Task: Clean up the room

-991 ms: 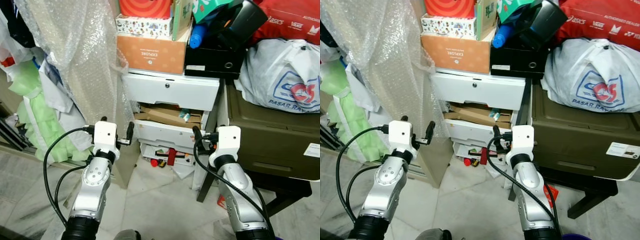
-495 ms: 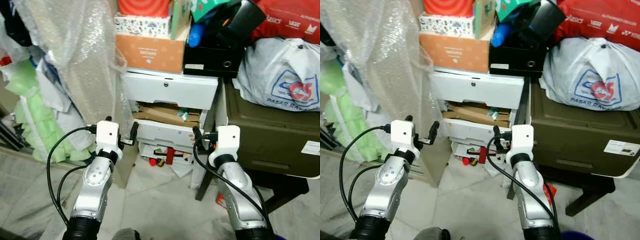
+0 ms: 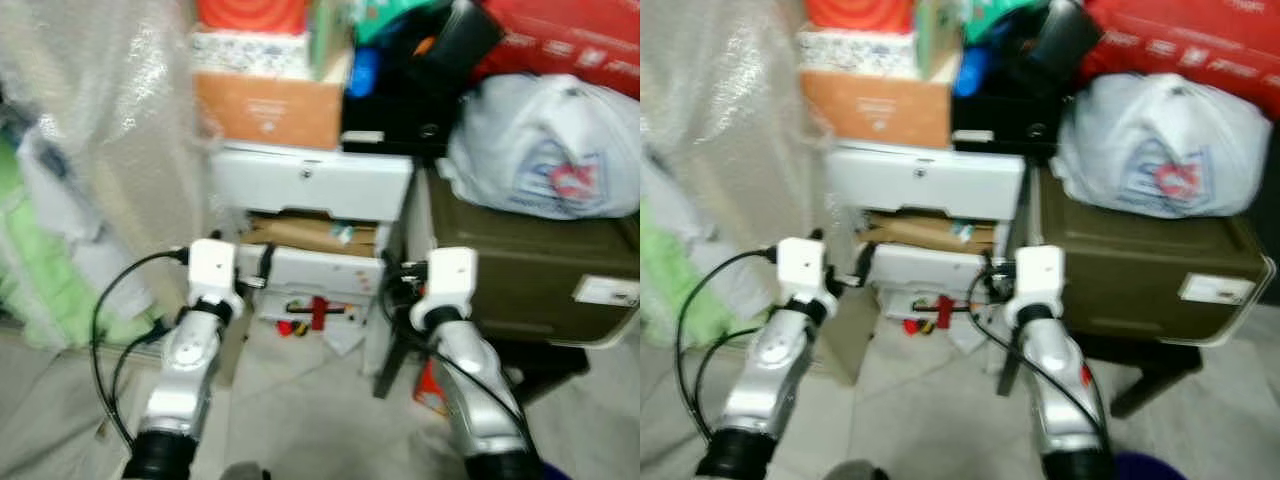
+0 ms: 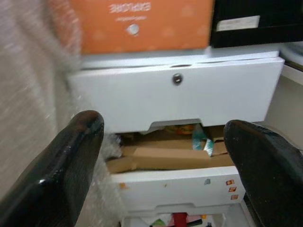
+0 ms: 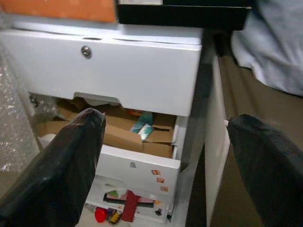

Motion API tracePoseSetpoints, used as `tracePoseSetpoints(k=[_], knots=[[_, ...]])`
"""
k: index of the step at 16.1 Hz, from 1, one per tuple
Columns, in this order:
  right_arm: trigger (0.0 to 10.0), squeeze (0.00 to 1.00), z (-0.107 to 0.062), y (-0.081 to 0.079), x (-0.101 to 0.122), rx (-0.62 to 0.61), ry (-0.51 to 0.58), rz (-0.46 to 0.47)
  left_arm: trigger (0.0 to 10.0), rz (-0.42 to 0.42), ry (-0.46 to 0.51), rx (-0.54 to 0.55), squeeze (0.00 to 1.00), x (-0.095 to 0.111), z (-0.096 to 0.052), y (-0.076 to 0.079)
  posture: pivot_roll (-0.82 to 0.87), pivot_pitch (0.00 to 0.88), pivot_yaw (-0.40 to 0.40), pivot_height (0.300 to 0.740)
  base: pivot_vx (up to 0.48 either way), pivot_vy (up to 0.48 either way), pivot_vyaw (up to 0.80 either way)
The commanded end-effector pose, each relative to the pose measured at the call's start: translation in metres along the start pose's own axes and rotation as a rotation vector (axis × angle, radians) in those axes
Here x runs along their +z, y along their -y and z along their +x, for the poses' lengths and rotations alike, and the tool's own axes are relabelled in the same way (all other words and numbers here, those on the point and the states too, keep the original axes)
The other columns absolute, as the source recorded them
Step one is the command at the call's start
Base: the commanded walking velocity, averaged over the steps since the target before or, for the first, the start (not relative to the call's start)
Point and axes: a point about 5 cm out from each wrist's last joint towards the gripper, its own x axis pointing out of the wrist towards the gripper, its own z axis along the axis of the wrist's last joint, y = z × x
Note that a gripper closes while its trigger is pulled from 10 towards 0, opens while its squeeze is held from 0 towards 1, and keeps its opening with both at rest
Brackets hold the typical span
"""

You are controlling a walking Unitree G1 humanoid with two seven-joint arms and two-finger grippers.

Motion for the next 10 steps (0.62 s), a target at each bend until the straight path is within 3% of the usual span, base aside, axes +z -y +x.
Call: tracePoseSetpoints(k=[1, 5, 10], knots=[[10.0, 0.00, -0.0010, 0.0076, -0.0031, -0.021, -0.020, -0.006, 10.0, -0.008, 0.013, -0.036, 0.00, 0.0023, 0.0005, 0.0060, -0.01, 0.000, 0.024, 0.740, 0.000, 0.000, -0.79], [10.0, 0.00, -0.0003, 0.0076, -0.0029, -0.020, -0.017, -0.011, 10.0, -0.020, 0.027, -0.060, 0.00, 0.0039, 0.0005, 0.0090, -0.01, 0.000, 0.025, 0.740, 0.131, 0.000, -0.78], [10.0, 0.00, 0.0007, 0.0072, -0.0027, -0.017, -0.014, -0.012, 10.0, -0.024, 0.032, -0.074, 0.00, 0.0044, 0.0007, 0.0095, -0.01, 0.000, 0.026, 0.740, 0.332, 0.000, 0.00]])
